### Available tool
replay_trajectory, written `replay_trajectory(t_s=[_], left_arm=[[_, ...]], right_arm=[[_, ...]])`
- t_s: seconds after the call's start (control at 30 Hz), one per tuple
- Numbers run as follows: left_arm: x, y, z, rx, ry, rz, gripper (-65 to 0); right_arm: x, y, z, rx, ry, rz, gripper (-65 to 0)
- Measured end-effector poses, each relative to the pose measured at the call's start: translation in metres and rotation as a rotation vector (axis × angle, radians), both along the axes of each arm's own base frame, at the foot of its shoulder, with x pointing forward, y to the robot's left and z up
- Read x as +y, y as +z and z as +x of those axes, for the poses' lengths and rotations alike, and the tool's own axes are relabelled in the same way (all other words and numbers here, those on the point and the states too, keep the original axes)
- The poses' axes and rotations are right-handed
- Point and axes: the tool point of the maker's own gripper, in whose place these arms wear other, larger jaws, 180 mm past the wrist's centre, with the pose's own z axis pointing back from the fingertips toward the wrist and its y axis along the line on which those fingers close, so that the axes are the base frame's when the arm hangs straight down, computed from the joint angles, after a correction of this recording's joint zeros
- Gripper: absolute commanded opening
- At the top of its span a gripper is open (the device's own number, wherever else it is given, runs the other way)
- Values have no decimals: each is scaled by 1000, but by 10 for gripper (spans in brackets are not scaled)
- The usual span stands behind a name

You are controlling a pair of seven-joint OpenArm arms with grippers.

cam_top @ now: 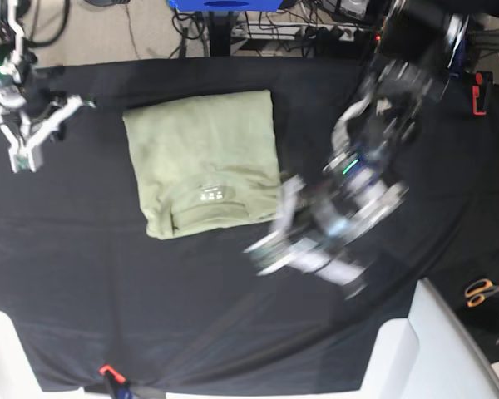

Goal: Fold the T-shirt properly

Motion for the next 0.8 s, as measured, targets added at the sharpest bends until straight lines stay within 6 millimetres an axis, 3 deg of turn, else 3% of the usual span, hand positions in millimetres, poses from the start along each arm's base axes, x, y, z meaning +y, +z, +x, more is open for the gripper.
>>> replay_trajectory(t_s=[0.1, 0.2, 0.33, 0.43, 0.53, 0.6, 0.7, 0.8], left_arm=[[34, -15, -36, 54, 83, -3, -650], [51, -38, -69, 114, 122, -50, -650], [85, -77, -145, 244, 208, -84, -650], [88, -88, -190, 289, 262, -166, -650], [88, -95, -222, 332, 312, -217, -650], [92, -111, -246, 394, 332, -218, -650], [100, -142, -279, 491, 367, -227, -650], [95, -174, -308, 565, 392, -291, -650]], right_arm=[[-7, -4, -36, 52, 60, -106, -650], [-23, -6, -60, 91, 116, -246, -650], [-24, -1, -84, 119, 165, -318, -650], [-23, -6, -113, 189, 187, -332, -650], [-26, -8, -127, 224, 200, -348, -650], [-26, -13, -138, 248, 207, -343, -650], [-9, -40, -165, 345, 249, -293, -650], [10, -74, -181, 423, 289, -239, -650]])
